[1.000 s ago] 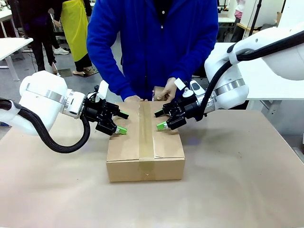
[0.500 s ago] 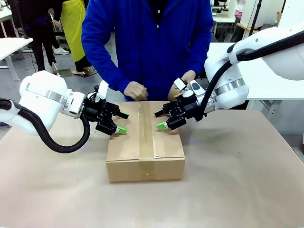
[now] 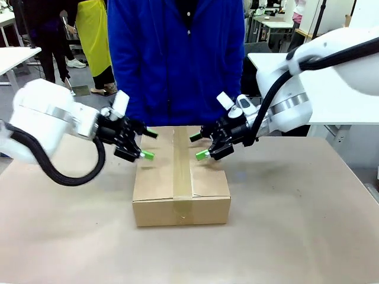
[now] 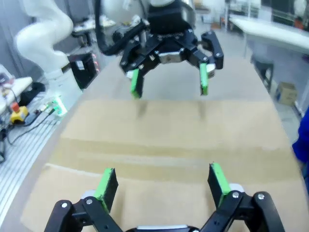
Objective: Pack the gift set into the box.
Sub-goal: Press and hold the closed box until the human finishes sealing it.
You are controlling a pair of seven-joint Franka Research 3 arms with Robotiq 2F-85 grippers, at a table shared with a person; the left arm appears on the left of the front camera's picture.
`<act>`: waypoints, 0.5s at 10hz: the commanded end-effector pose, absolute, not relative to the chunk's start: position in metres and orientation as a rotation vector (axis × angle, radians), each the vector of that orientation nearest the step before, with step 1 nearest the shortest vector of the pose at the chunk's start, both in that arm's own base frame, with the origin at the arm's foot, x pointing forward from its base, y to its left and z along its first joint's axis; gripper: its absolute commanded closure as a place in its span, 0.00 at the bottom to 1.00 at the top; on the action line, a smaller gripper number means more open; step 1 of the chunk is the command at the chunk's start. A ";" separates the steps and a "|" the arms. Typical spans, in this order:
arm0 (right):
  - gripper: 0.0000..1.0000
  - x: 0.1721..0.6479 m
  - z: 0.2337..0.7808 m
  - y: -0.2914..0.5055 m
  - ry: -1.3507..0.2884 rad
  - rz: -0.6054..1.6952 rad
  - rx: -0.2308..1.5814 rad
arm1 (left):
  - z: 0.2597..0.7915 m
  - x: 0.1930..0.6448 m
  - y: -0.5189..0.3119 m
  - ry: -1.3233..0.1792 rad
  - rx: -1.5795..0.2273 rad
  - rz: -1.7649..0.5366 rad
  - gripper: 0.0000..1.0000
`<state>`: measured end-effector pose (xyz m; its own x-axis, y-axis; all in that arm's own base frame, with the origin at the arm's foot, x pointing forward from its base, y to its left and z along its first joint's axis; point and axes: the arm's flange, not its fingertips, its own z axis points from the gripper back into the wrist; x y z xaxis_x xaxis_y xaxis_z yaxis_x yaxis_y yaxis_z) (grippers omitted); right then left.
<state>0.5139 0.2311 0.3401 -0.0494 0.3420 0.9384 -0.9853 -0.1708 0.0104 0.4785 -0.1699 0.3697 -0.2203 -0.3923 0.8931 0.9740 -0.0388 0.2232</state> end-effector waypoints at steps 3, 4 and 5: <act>0.00 0.423 0.399 0.072 -1.088 1.479 1.103 | 0.418 0.409 -0.036 -1.366 -0.833 -1.462 0.00; 0.00 0.396 0.383 0.012 -1.255 1.277 1.023 | 0.392 0.390 0.018 -1.407 -0.847 -1.332 0.00; 0.00 0.369 0.369 -0.037 -1.468 1.059 0.931 | 0.368 0.364 0.056 -1.472 -0.847 -1.331 0.00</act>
